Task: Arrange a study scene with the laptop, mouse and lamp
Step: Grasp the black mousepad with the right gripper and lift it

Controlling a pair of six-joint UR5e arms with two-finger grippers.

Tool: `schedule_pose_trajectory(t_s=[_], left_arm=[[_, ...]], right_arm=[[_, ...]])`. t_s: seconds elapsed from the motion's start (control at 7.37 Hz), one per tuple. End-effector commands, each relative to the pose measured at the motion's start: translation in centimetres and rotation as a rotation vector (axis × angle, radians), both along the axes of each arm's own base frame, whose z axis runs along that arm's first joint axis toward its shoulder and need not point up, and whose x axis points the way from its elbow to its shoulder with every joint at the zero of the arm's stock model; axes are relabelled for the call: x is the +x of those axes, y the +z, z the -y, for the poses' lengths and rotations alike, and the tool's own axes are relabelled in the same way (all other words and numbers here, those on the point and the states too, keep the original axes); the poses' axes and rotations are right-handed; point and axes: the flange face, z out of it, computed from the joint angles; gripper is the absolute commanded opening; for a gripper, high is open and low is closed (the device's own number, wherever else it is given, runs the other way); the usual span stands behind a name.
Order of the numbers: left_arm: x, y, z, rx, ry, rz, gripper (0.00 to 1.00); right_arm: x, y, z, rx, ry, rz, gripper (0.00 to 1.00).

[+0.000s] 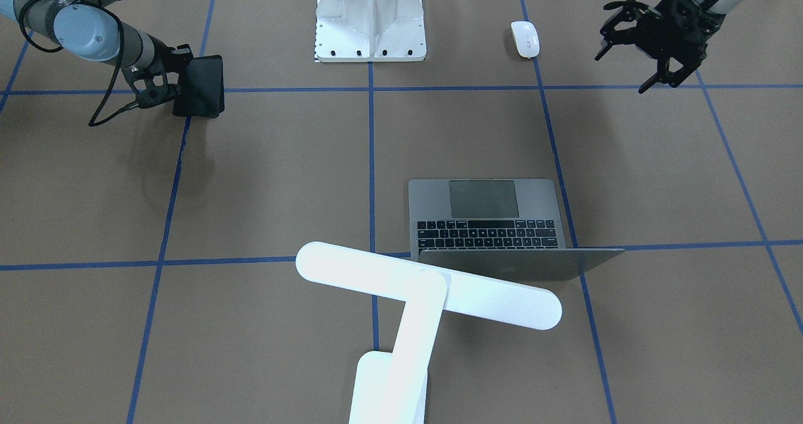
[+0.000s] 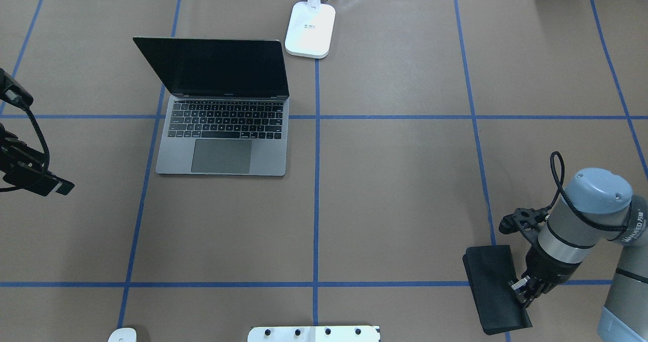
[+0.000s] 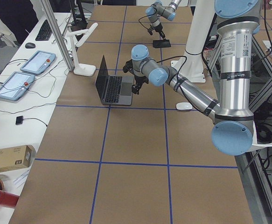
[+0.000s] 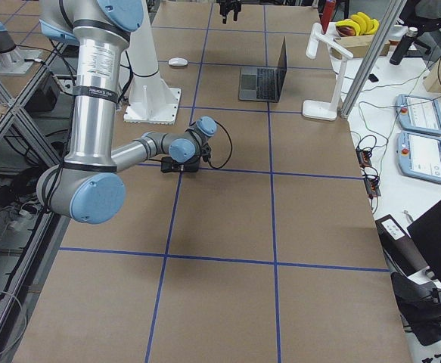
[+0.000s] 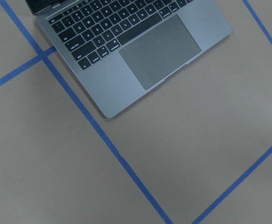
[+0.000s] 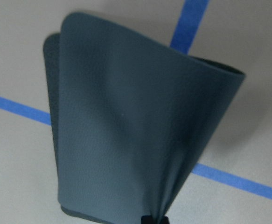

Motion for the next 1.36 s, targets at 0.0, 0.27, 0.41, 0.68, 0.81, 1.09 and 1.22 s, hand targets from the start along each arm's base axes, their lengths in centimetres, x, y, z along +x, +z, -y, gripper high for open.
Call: schedule_pose_trajectory(t_s=[0.0,0.27,0.41,0.68,0.81,1.09,1.22], left_arm=[[0.0,0.1,-0.1,0.000,0.001,-0.003,1.00],[-0.2,0.2,-0.2,-0.084,-0.033,-0.008,1.00],[-1.1,0.4,-1.4,-0.200,-0.109,0.003,1.00],[-2.7,-1.2,-4.0,-0.347,-0.212,-0.009,1.00],[-2.5,-1.3,-4.2,-0.398,-0.241,-0.016,1.00],[-0.8,-1.1,-4.9,-0.489,-0.295,0.009,1.00],[0.8,-0.5,-5.6,-0.521,-0.317,0.045,1.00]], right_arm=[[1.5,-1.7,1.6,0.052,0.027,0.047,0.13],[5.4,-5.3,4.7,0.100,0.131,0.112,0.13],[7.3,-6.9,6.0,0.113,0.179,0.141,0.13],[8.0,-10.8,9.5,0.117,0.236,0.167,0.13],[7.6,-13.1,11.9,0.126,0.238,0.153,0.13],[7.8,-19.1,18.1,0.164,0.231,0.114,0.13],[7.2,-21.8,21.0,0.175,0.219,0.094,0.13]])
